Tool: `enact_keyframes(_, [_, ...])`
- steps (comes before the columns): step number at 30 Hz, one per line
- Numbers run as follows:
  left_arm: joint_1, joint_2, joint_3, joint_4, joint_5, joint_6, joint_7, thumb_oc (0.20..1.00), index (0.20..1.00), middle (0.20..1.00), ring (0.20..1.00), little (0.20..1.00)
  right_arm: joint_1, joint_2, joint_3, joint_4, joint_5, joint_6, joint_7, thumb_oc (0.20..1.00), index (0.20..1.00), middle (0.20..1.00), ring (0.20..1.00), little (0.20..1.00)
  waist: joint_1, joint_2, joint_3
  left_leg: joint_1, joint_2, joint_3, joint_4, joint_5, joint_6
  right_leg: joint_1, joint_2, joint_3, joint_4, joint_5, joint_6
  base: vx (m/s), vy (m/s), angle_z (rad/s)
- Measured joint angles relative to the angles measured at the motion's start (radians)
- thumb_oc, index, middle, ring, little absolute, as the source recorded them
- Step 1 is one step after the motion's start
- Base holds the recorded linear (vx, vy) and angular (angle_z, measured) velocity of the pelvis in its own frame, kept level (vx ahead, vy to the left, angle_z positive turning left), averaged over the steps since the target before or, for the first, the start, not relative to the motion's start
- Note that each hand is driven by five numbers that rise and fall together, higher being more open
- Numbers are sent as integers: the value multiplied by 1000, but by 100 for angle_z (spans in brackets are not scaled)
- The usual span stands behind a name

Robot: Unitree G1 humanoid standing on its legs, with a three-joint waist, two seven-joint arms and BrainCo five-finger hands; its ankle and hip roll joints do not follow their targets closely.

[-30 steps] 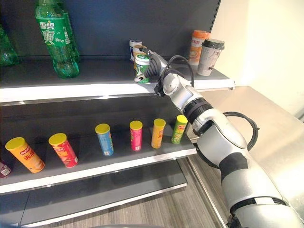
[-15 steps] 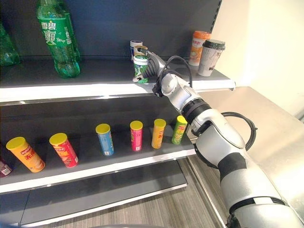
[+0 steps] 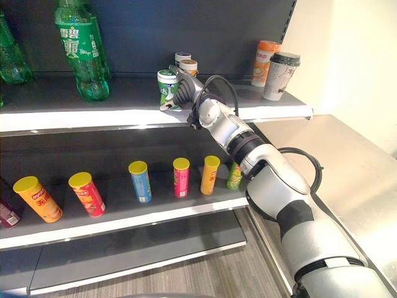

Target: Put the goods on the table back onto the shelves and tidy them up.

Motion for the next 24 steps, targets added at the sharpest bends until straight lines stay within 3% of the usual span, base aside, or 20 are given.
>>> enact_keyframes(6, [-1, 0, 1, 0, 0, 0, 0, 1000, 1000, 1000, 1000, 1000, 0, -15, 1, -3, 0, 1, 4, 1000, 1000, 1000, 1000, 1000, -12, 0, 0, 0, 0, 1, 0, 0, 0, -1, 0, 1, 0, -1, 1, 0, 0, 0])
enact_keyframes(12, [-1, -4, 13, 0, 0, 2, -1, 1000, 1000, 1000, 1000, 1000, -8, -173, 11, -218, -9, 1, 0, 1000, 1000, 1000, 1000, 1000, -35, 7, 4, 0, 0, 19, 0, 1, 1, -10, 1, 13, 0, 1, 0, 0, 2, -7])
enact_keyframes(15, [2, -11, 68, 0, 0, 7, -7, 1000, 1000, 1000, 1000, 1000, -8, -287, 7, -446, -28, 8, -7, 1000, 1000, 1000, 1000, 1000, -62, 19, 13, -1, -1, 37, 0, 0, 1, -18, 3, 32, 0, 4, 3, -4, 4, -16])
enact_keyframes(19, [1, -23, 107, -1, 0, 9, -12, 1000, 1000, 1000, 1000, 1000, -1, -382, -58, -656, -50, -9, -25, 1000, 1000, 1000, 1000, 1000, -81, 39, 26, 13, -2, 61, -1, -3, 3, -11, 5, 51, -5, 4, 7, 7, 3, -17])
enact_keyframes(24, [-1, -31, 143, -2, 0, 12, -9, 1000, 1000, 1000, 1000, 1000, 21, -481, -108, -785, -66, -29, -43, 1000, 1000, 1000, 1000, 1000, -97, 44, 29, 18, -3, 78, -7, -6, -1, -11, 5, 60, -6, 0, 13, 2, 3, -6])
